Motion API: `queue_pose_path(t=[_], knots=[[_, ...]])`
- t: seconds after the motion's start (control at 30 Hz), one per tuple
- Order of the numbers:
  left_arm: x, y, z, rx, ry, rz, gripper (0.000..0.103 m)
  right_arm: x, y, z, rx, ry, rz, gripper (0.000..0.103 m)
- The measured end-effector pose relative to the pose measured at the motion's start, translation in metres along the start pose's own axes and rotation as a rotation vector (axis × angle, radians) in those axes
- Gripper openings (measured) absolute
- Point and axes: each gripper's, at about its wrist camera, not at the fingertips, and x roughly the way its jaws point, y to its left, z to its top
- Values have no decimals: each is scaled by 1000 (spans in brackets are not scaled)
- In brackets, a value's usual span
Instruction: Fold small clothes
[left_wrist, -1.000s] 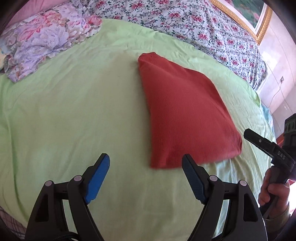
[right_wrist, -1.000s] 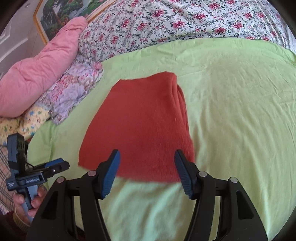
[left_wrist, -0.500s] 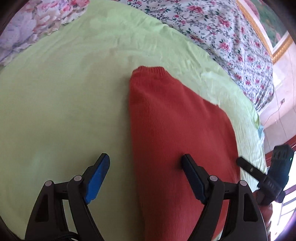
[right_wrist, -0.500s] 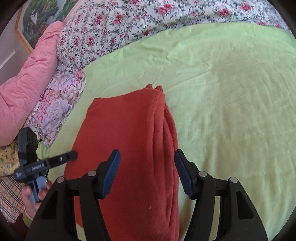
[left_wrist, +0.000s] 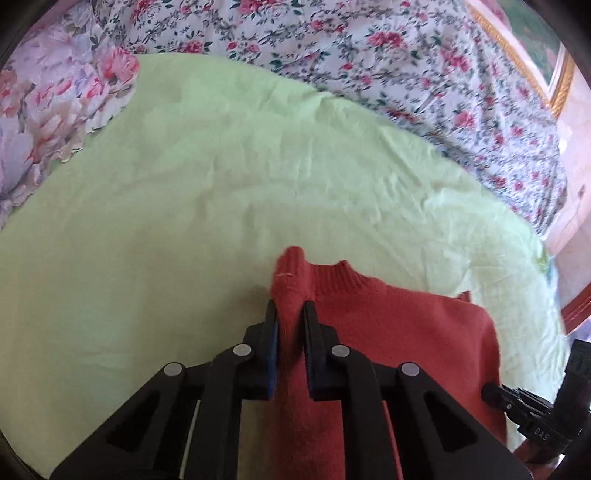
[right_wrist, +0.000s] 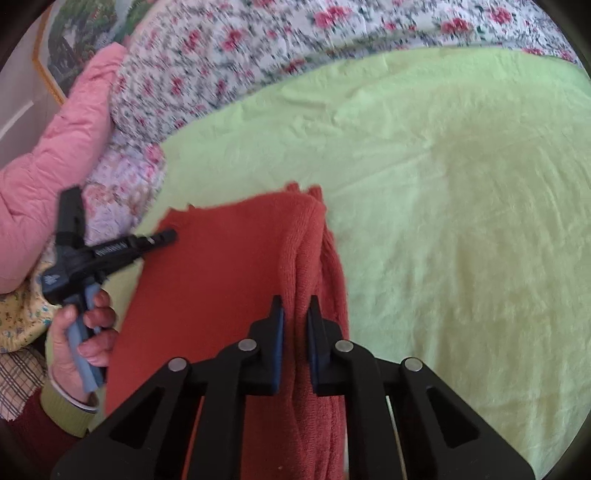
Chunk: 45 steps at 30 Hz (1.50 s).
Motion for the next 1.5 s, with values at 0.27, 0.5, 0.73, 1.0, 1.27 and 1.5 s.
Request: queue_pose_path(t=[0.27,0.5,0.73,1.0,1.27,1.5], knots=[[-50,5,-18,3,-42,37,13,-31,0,-7,77,-30,8,25],[-126,-13,-80,54,-64,-28,43,-78,30,-43,32,-71,57,29],[-164,-26,-155,93,-22,-47,48,-101,40,-91,29,-48,50,31],[-187,-21,-231,143,2,55,70,-117,50,-134,-48,-54,-8,58],[-196,-17,-278,208,40,154,82,-125,60,-167,-151,-48,-60,79],[-197,-27,-300,289,63,193,83,-133,66,-200,-216,-26,-77,87]])
